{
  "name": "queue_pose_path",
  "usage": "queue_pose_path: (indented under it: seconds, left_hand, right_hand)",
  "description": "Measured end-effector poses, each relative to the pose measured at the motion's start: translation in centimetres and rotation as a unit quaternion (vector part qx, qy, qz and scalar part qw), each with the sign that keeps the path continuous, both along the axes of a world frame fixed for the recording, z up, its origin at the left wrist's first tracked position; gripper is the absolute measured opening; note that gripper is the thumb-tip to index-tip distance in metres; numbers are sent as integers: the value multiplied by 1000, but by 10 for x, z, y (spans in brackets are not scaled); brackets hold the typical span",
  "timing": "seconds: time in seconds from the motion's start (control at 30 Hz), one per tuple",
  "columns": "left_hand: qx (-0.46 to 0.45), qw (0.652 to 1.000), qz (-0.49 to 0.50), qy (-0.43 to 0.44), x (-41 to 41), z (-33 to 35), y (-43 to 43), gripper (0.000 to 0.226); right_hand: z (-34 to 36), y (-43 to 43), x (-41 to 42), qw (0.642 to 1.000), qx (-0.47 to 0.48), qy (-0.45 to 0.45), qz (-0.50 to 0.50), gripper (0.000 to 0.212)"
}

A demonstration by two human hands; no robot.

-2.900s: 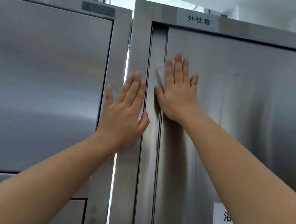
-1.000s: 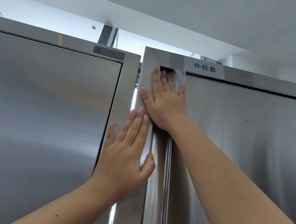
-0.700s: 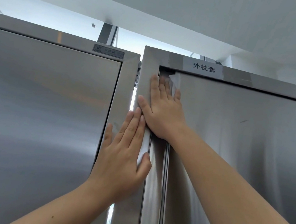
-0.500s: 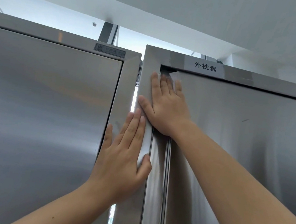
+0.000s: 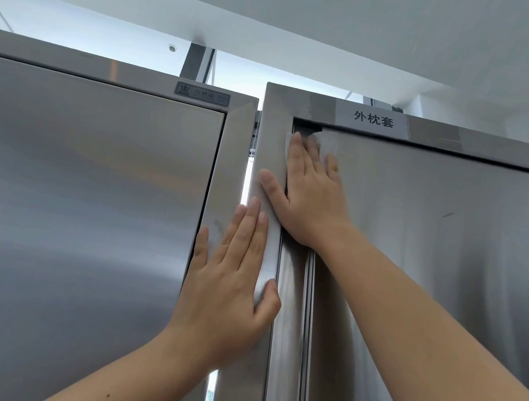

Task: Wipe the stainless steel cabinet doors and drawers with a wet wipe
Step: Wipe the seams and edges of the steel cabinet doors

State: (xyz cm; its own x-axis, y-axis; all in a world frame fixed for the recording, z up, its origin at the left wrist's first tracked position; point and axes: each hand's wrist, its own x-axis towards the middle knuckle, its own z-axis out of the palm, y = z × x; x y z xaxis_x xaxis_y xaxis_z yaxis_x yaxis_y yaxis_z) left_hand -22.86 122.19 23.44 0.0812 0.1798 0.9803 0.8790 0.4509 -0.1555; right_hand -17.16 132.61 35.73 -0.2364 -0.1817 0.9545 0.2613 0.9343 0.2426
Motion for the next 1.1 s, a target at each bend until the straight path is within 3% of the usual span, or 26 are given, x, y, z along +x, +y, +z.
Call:
queue_pose_path:
  seconds: [0.2, 0.4, 0.8, 1.1]
  left_hand:
    - [1, 1000, 0, -3, 0, 0, -1, 70]
    - [6, 1000, -5, -3, -1, 0, 0, 71]
    - [15, 1000, -11, 5, -1, -3, 1, 71]
    - [6, 999, 28, 32, -2, -9, -2, 69]
  right_hand:
    - [-3, 6, 1, 999, -17, 19, -47, 75]
    - [-3, 5, 1, 1000, 9, 6, -19, 72]
    - [-24, 0, -2, 998, -30, -45, 17, 69]
    - [22, -4, -2, 999, -30, -26, -23, 67]
